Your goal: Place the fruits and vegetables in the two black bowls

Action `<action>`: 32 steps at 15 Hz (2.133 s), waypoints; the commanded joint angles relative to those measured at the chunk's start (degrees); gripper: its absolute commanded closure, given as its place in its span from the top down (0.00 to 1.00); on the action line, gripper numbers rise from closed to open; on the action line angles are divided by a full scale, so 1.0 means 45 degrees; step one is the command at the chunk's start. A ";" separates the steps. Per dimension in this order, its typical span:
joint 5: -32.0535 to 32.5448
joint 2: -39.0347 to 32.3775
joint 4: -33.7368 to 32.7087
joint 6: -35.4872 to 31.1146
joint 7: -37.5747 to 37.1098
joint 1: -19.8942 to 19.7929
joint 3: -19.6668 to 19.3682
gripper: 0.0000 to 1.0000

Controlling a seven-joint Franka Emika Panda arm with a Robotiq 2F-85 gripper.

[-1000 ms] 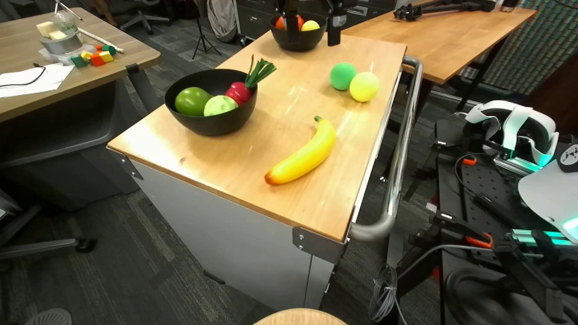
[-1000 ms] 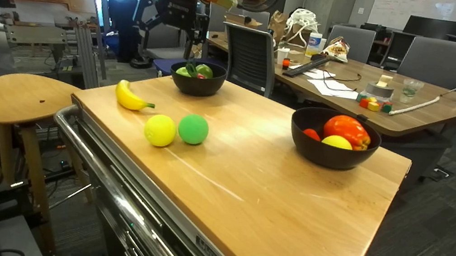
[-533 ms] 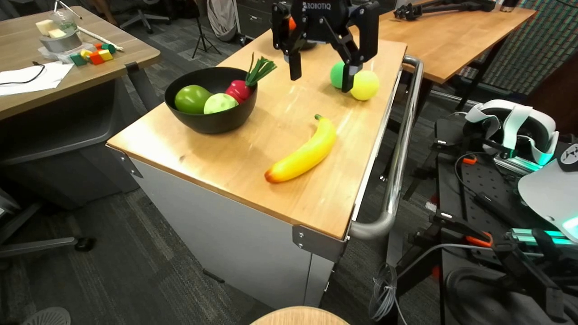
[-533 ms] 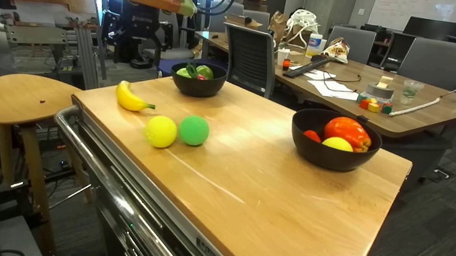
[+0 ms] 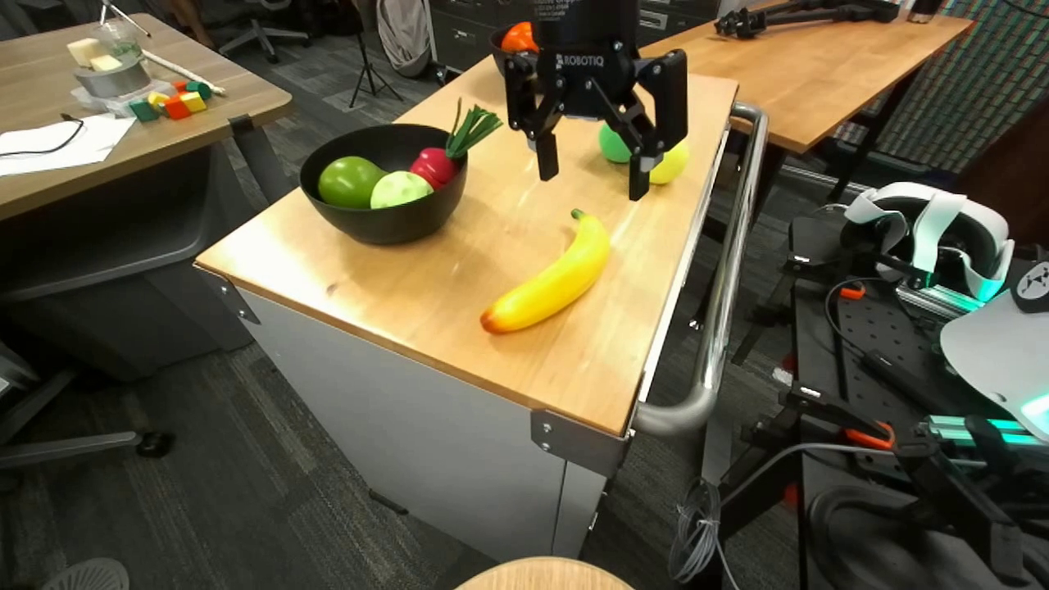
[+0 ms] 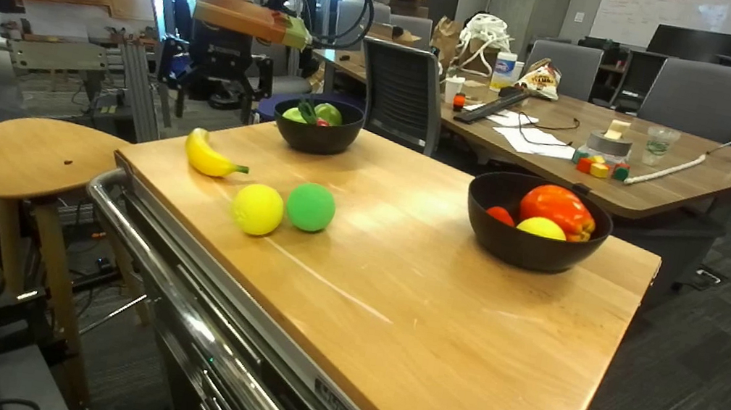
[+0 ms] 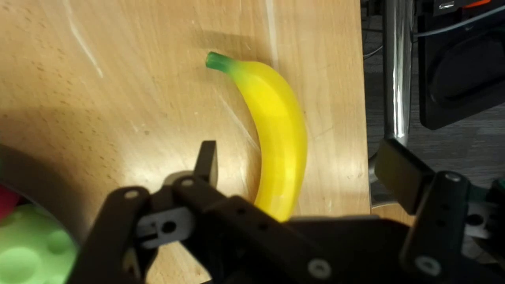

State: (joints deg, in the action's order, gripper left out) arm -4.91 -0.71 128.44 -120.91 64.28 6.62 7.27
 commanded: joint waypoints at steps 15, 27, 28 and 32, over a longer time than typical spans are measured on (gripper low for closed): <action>0.0835 -0.0974 0.1798 -0.5131 0.1300 0.0010 0.0487 0.35; -0.4995 0.0557 -0.0124 -0.6132 0.5157 0.0320 0.0727 0.23; -0.5054 0.0436 -0.0451 -0.6274 0.5182 0.0305 0.0617 0.23; -0.4297 -0.0813 -0.1612 -0.6807 0.4646 -0.0065 0.0057 0.23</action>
State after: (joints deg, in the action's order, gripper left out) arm -25.39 0.40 125.36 -148.88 85.41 7.04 9.17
